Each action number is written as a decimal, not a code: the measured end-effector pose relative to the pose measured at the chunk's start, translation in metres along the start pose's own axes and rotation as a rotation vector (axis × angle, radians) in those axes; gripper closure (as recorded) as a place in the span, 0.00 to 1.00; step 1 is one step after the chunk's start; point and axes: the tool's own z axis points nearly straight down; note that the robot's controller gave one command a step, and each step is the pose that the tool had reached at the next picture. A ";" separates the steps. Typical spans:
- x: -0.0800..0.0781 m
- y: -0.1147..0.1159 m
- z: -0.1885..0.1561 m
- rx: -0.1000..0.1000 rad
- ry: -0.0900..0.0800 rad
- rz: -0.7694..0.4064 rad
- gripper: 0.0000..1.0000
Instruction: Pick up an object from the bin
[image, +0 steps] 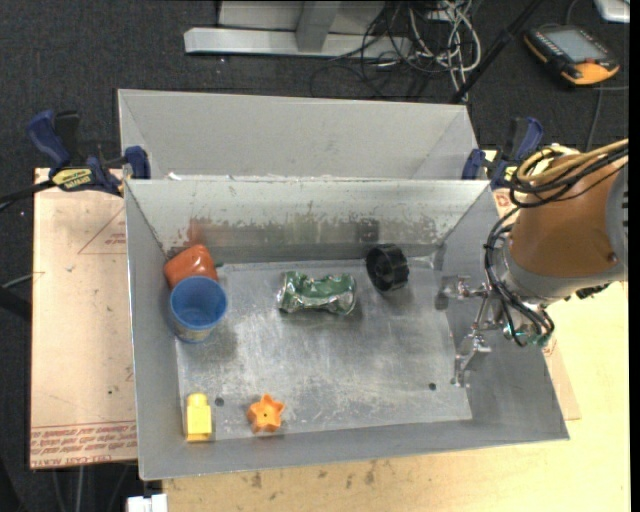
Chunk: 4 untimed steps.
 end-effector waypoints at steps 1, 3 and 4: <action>-0.048 -0.016 0.039 0.003 -0.012 -0.059 0.00; -0.077 0.028 -0.005 0.002 -0.018 -0.106 0.00; -0.099 0.043 0.040 0.006 -0.057 -0.088 0.00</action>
Offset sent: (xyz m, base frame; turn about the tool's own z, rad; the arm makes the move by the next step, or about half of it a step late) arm 0.0486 0.0536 0.0475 -0.1122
